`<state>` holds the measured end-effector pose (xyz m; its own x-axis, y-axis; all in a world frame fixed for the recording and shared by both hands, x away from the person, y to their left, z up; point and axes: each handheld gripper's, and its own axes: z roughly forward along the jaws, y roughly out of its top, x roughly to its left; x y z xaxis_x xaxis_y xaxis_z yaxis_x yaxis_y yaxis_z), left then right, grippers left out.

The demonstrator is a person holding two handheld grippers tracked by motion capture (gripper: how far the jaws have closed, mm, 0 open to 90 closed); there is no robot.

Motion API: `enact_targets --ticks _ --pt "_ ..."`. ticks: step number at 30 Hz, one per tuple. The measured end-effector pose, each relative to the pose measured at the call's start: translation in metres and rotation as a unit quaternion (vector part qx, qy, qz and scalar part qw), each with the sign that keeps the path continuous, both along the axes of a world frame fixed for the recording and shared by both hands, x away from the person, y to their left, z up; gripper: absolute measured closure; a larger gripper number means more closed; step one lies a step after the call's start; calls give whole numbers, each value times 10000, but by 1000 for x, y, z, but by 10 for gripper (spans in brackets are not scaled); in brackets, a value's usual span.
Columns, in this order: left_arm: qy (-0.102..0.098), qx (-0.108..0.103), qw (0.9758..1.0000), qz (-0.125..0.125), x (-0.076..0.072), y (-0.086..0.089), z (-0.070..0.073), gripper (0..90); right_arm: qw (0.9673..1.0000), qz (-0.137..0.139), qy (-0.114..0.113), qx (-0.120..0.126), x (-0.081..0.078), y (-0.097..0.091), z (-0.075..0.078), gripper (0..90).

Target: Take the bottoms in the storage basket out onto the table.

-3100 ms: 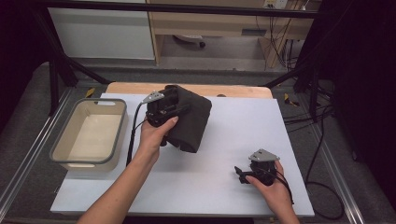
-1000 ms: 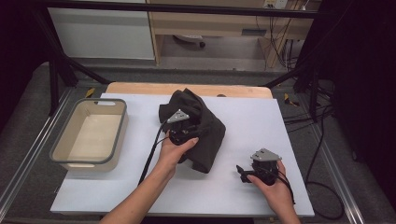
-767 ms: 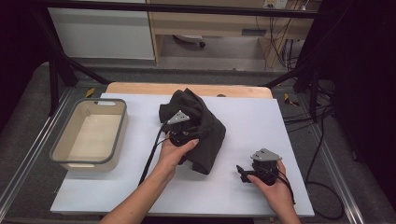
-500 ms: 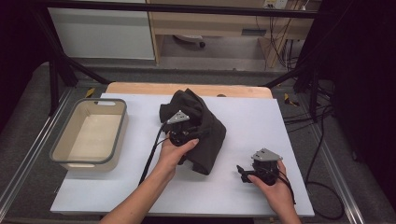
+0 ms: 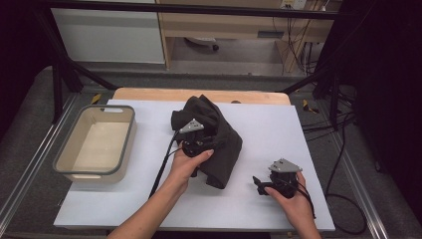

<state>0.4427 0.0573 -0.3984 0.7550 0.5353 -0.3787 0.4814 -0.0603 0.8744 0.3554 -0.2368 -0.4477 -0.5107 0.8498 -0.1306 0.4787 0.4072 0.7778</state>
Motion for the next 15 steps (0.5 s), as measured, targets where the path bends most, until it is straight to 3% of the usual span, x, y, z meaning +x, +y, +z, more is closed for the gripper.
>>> enact_targets --ticks 15 --pt "145 -167 9997 -53 -6 -7 -7 726 10000 15 -12 27 0 0 0 68"
